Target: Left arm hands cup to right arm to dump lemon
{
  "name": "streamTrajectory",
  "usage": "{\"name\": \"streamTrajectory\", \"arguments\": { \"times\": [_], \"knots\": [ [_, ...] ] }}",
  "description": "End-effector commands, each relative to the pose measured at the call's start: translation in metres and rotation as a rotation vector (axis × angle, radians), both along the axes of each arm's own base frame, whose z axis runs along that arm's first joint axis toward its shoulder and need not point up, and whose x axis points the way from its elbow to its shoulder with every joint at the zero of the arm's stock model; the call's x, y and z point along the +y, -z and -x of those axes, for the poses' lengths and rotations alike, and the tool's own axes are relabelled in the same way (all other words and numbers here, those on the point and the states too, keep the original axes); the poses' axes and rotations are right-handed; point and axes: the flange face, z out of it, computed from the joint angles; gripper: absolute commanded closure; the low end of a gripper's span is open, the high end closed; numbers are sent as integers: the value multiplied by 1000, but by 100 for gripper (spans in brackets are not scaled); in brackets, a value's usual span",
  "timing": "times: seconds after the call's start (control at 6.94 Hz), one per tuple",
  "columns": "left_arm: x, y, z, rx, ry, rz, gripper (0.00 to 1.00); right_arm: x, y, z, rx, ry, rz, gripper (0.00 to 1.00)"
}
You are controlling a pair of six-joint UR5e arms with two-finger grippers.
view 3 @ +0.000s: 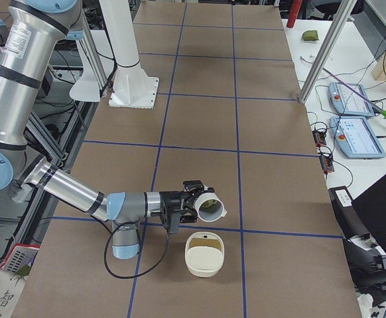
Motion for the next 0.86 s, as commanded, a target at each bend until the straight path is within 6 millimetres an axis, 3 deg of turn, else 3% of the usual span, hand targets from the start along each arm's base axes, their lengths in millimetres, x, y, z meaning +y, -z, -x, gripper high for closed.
{"name": "streamTrajectory", "arguments": {
  "times": [0.0,0.14,0.72],
  "knots": [
    [-2,4,-1,1,0,-5,0,3,-11,-6,-255,-16,15,100],
    [-3,5,-1,2,0,-8,0,7,-19,-8,-358,-13,23,100],
    [-4,8,0,2,1,-13,0,3,-5,-23,-782,-67,-7,100]
  ]
}}
